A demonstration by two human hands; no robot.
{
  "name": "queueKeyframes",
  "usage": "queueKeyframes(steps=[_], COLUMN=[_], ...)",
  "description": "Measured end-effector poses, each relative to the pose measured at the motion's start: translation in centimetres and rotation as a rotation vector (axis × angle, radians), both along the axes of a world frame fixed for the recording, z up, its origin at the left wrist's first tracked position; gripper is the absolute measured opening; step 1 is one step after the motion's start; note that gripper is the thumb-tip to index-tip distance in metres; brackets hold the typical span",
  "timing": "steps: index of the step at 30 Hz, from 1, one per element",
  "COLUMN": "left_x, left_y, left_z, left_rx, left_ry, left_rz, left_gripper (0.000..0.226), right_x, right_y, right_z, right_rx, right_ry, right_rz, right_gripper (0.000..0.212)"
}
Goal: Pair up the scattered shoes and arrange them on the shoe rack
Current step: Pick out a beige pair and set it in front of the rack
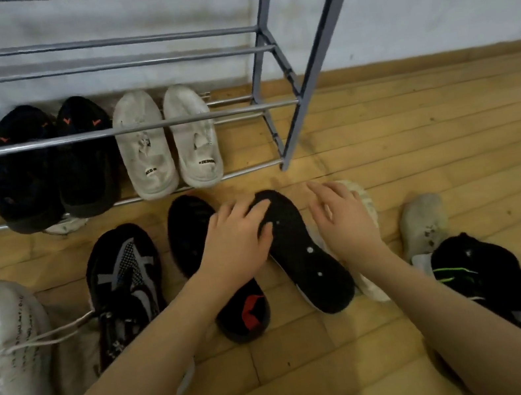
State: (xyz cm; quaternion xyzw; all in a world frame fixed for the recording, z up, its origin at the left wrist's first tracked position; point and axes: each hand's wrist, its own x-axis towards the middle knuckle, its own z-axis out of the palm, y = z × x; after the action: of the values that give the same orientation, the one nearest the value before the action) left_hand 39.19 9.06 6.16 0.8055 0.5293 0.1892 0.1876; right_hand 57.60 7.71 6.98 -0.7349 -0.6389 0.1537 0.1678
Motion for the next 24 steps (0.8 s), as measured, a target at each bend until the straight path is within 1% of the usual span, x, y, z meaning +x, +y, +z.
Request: queueKeyframes(steps=[3,4,8,13,16,20,22,24], left_x=[3.9,5.2,9.4,12.5,13.8,14.7,14.7,14.7], left_y=[-1.0,-1.2,-2.0,-1.1,0.2,1.1,1.3,1.6], left_z=[-0.9,-1.2,-2.8,-4.6,-6.0,-8.0,-8.8,-9.3], left_rx=[-0.094,-0.107,-0.131,-0.134,-0.106,-0.109,-0.103,-0.126], left_ry=[0.077,0.094,0.145,0.282,0.355,0.434,0.418,0.332], left_rz=[-0.068,-0.083,-0.175,-0.273,-0.291,-0.319,-0.311,-0.277], left_gripper=[0.044,0.044,0.042,0.048,0.052,0.055,0.055,0.052], right_x=[2.9,3.6,6.8,9.5,9.7,10.1,10.1,9.8], right_y=[-2.4,-3.0,-5.0,-5.9,-5.4,-5.1,-5.1,-5.1], right_z=[-1.2,-1.7,-3.9,-5.8,-6.8,-7.4,-7.5,-7.6], right_rx=[-0.032,-0.058,-0.199,-0.211,-0.258,-0.37,-0.325,-0.239], right_ry=[0.02,0.0,-0.191,-0.358,-0.371,-0.351,-0.32,-0.274], right_rz=[-0.098,-0.111,-0.137,-0.084,-0.123,-0.109,-0.088,-0.102], right_gripper=[0.042,0.043,0.05,0.06,0.068,0.067,0.066,0.069])
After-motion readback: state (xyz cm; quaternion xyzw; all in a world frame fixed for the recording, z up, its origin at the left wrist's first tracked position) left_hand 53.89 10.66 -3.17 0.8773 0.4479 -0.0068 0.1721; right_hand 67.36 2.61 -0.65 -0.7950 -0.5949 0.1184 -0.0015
